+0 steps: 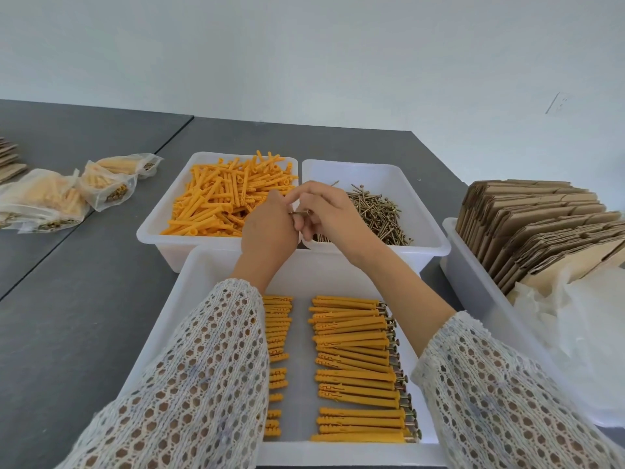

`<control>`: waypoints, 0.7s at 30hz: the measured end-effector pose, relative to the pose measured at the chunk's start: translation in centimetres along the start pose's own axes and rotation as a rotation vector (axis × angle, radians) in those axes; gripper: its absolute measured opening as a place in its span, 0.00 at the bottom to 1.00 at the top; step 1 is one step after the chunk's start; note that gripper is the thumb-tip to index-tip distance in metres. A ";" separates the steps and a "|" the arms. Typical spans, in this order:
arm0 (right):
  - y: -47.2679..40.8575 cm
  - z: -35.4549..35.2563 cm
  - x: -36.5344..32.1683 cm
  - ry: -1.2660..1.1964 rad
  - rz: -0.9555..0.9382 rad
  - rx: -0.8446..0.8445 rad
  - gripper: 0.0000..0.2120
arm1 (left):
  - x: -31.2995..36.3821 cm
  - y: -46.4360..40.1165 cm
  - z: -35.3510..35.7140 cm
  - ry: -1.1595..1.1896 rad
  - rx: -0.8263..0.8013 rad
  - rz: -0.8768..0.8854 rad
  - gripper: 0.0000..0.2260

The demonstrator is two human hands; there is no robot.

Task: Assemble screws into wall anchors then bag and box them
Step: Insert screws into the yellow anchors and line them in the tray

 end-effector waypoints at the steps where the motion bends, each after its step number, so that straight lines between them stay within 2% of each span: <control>1: -0.1 -0.2 0.1 -0.053 0.002 0.002 0.14 | 0.0 0.1 -0.1 0.024 0.012 -0.005 0.10; 4: -0.4 -0.4 0.6 -0.159 0.005 -0.019 0.16 | 0.0 0.3 -0.1 0.026 0.023 -0.015 0.09; 10: -0.6 -0.7 0.8 0.115 -0.049 0.096 0.06 | 0.0 -0.4 0.6 -0.059 -0.077 -0.064 0.12; 12: -0.6 -1.5 1.0 0.138 -0.019 0.242 0.09 | 0.3 -0.1 0.6 -0.076 -0.033 -0.030 0.12; 17: 0.7 -5.7 2.9 -0.025 0.182 0.715 0.14 | 2.2 0.8 0.0 -0.035 0.080 0.187 0.08; 19: 1.4 -6.8 3.5 -0.030 0.223 0.819 0.15 | 2.8 1.0 -0.1 -0.027 0.083 0.257 0.08; 21: 1.7 -7.0 3.5 -0.031 0.229 0.854 0.16 | 3.2 1.1 0.0 -0.014 0.056 0.296 0.08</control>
Point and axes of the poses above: each hand's wrist, its own y-axis away from the middle knuckle, its own z-axis out of the palm, x = y × z, the point moved 7 cm from there along -y, towards the middle knuckle, and after that the axes turned 12 degrees about y, right-handed, at the moved point
